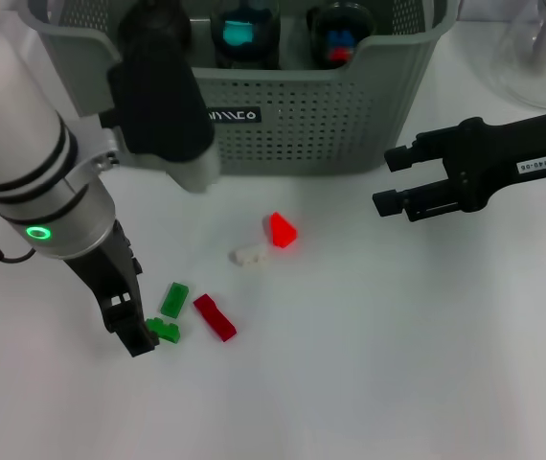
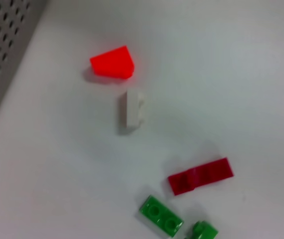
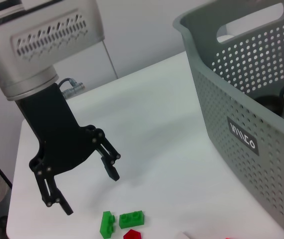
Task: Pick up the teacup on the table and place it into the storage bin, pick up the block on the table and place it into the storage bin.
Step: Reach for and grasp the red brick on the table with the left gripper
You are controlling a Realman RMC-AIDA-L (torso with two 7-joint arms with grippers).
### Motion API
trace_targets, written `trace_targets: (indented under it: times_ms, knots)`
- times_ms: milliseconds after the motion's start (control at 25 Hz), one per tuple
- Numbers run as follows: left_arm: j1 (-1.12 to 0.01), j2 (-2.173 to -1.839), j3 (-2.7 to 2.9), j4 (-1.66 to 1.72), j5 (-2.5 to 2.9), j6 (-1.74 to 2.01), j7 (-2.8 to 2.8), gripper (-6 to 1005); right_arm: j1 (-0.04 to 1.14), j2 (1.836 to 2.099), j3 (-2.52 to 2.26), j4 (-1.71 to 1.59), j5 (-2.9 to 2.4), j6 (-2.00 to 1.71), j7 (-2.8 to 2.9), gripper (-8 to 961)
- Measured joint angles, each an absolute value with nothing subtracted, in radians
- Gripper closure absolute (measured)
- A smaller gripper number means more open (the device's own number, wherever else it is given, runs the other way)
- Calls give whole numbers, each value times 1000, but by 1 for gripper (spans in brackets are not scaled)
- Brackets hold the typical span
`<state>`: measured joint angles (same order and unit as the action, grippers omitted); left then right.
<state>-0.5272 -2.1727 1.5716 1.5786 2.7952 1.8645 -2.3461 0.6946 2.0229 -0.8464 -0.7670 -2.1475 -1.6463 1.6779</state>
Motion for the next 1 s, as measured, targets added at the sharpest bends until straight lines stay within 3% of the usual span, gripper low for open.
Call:
trace_targets:
  times_ms: [1000]
  knots:
    - [-545,-2175,1582,1530,2727,1744,-2261,110,686,2038,-825,-767,-2146,-1641,1688,174]
